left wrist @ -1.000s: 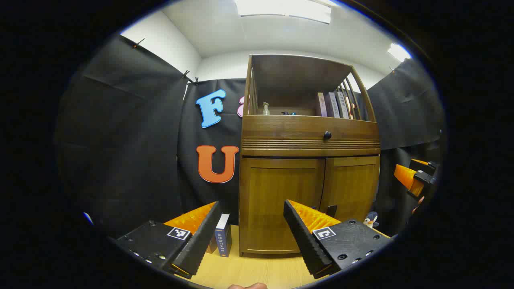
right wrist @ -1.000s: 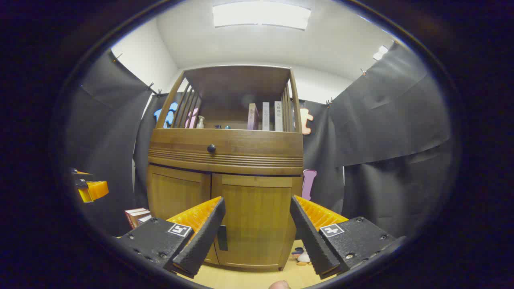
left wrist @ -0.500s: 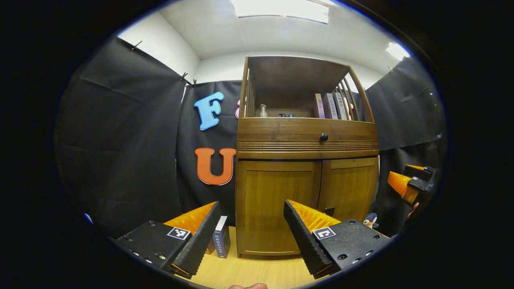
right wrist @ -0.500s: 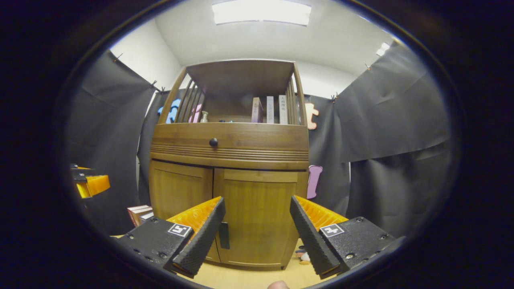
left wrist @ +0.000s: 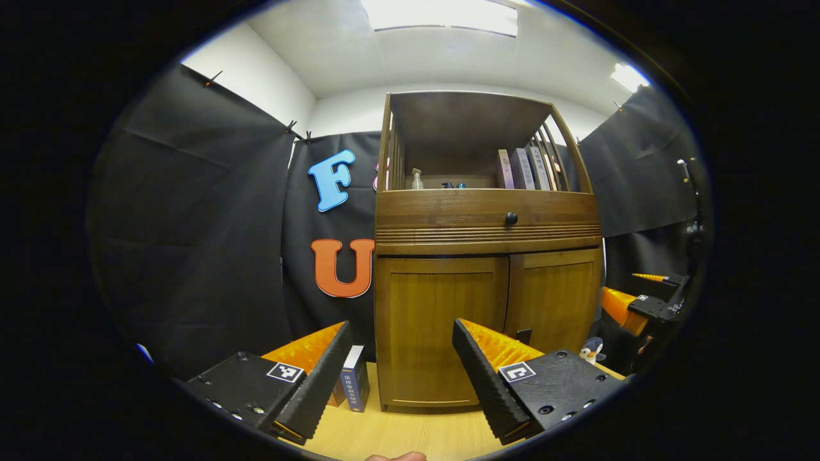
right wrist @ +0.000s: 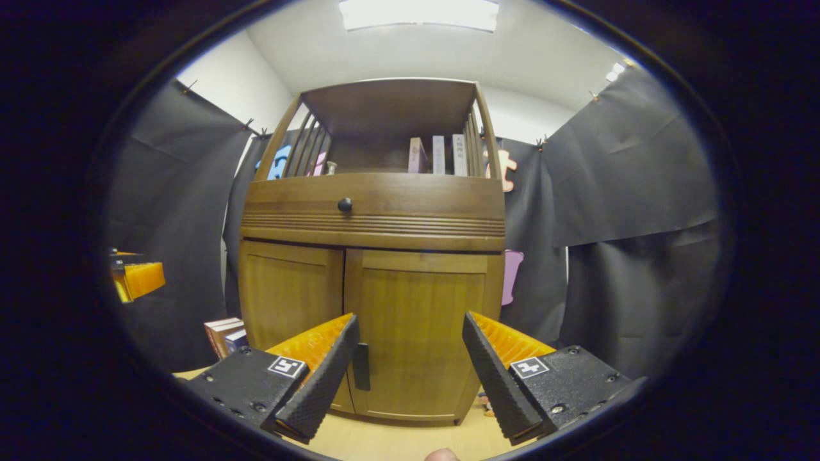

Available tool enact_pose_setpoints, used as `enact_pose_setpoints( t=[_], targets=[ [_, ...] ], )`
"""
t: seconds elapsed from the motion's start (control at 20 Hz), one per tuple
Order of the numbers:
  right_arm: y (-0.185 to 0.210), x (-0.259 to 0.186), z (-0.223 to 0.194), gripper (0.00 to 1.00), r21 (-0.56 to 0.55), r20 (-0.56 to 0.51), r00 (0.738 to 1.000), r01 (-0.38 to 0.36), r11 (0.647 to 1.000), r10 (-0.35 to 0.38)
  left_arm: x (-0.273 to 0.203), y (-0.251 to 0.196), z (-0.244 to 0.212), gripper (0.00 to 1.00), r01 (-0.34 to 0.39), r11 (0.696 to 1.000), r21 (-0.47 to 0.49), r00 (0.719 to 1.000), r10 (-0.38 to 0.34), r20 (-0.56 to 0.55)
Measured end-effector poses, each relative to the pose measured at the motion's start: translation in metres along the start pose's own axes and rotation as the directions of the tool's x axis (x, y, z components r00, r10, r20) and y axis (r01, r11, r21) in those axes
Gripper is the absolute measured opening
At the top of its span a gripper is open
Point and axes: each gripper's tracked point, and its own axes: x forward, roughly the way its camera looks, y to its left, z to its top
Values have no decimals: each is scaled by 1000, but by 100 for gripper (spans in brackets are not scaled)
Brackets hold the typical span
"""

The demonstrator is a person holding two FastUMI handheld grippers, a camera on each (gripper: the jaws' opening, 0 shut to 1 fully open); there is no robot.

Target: Open the right door of the double-door shoe cabinet with the right hand, and open the left door with the left hand.

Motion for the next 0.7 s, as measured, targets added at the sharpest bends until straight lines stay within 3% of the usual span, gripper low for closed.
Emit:
enact_pose_setpoints(
  t=[0.05,0.2,0.25,0.3,0.4,0.5,0.55,0.6,0.7],
  targets=[
    [3,7,-3,100,1,-6,1000,-12,1000,12,-2,2,-1,100,-8,1000,6,1000,8,0],
    [16,20,-19,100,5,-41,998,-45,999,45,-10,12,0,100,-36,999,15,999,36,1],
    [23,28,-26,100,7,-52,997,-58,998,58,-13,16,-1,95,-49,999,18,999,49,1],
    [31,34,-30,100,9,-60,995,-75,997,75,-17,21,-2,100,-63,998,22,998,63,2],
    [46,46,-39,100,13,-86,991,-102,995,103,-23,30,-2,95,-97,995,28,995,97,1],
    [54,57,-53,100,9,-111,987,-115,993,115,-31,36,-5,95,-121,992,22,993,121,-3],
    [59,63,-59,100,8,-120,985,-123,992,123,-34,38,-5,100,-134,991,20,991,135,-4],
    [64,71,-64,100,7,-130,983,-132,991,131,-38,42,-5,95,-147,989,24,989,147,-4],
    [72,83,-75,99,3,-153,978,-144,990,143,-44,53,-5,95,-180,983,35,984,180,0]
  ],
)
